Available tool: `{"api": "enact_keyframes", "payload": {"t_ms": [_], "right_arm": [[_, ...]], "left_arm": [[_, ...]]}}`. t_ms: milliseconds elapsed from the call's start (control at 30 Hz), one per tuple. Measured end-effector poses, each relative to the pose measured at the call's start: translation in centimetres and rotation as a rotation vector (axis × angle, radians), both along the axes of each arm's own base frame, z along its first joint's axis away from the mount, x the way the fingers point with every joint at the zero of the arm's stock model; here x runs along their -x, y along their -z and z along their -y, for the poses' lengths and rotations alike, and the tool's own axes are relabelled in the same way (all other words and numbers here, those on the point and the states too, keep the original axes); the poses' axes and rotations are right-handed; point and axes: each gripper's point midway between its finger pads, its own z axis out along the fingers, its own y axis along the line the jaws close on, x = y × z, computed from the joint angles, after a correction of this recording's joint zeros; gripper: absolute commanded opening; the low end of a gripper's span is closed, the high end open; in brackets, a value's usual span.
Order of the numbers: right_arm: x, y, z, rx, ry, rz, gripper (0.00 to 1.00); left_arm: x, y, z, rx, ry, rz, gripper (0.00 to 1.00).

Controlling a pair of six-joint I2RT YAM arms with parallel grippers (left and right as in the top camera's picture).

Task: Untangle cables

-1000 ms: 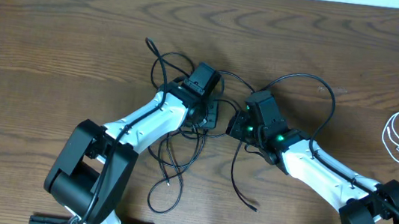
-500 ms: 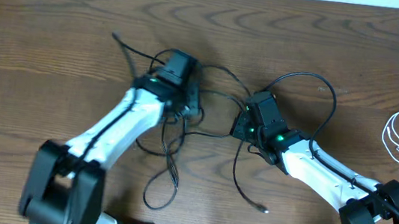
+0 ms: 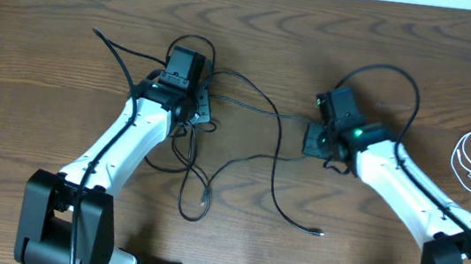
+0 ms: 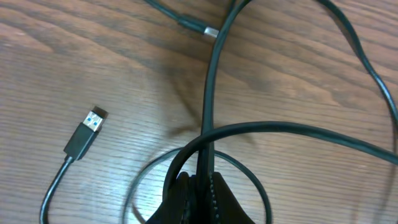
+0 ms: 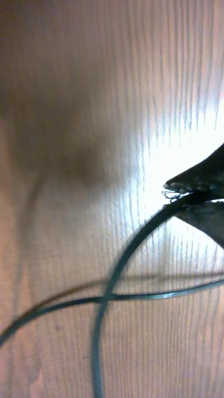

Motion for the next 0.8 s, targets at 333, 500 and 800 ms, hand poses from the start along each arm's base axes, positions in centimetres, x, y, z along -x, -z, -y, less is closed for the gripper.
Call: {"api": "enact_keyframes", "payload": {"t_ms": [333, 500, 800], "right_arm": [[0.3, -3.4, 7.8, 0.295, 0.079, -0.064, 0.01], [0.1, -4.6, 11.5, 0.377, 0.159, -0.080, 0.01], [2.0, -4.6, 17.6, 0.427, 0.331, -0.176, 0.12]], "left_arm": [[0.0, 0.1, -0.8, -0.025, -0.005, -0.002, 0.08], [0.0, 0.1, -0.9, -0.031, -0.003, -0.001, 0.08], [-0.1, 0.0, -1.3, -0.039, -0.011, 0.001, 0.08]]}}
